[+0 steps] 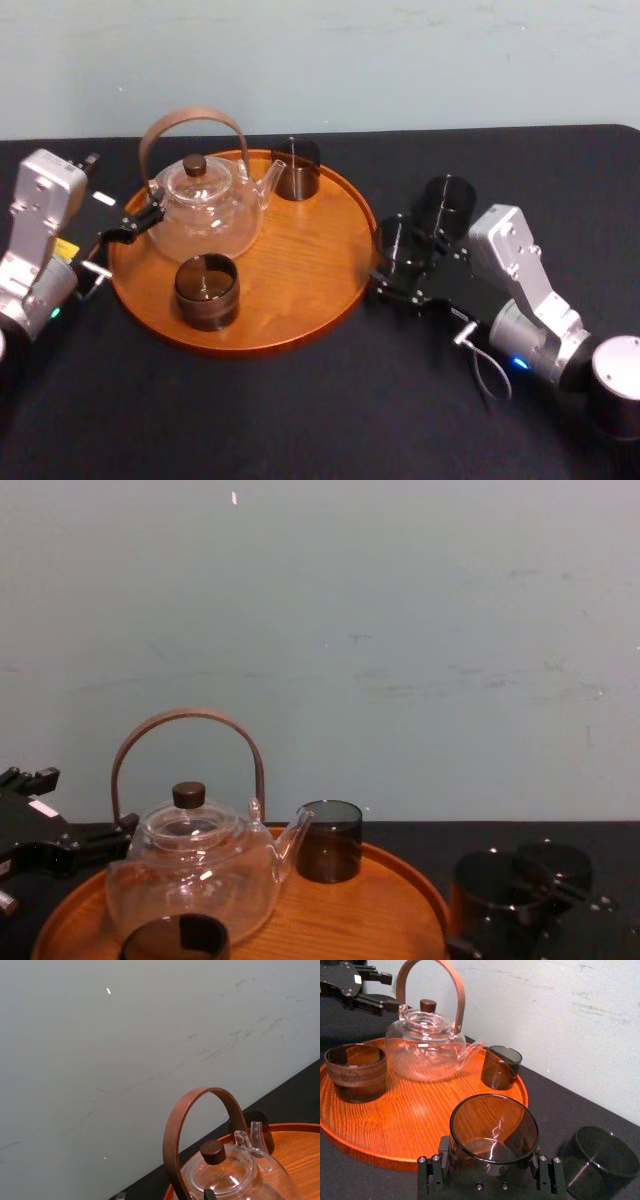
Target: Pick up the glass from the table and place it on the tray.
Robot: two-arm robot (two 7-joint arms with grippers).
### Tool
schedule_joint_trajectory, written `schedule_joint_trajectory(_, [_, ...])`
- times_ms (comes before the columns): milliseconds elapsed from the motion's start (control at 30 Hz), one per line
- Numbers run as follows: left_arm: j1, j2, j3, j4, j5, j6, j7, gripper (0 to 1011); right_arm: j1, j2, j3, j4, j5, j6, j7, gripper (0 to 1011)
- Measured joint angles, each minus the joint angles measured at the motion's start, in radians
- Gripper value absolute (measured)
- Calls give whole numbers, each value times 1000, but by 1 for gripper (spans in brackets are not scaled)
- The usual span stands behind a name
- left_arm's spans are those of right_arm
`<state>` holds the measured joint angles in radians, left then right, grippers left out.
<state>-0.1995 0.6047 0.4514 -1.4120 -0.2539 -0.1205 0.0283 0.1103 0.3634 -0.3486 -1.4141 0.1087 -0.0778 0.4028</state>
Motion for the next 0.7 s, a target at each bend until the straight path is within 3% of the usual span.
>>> schedule_joint_trajectory(700, [0,0,0,0,0,0,0,1009,141,-86,-79,101,-29,38,0,924])
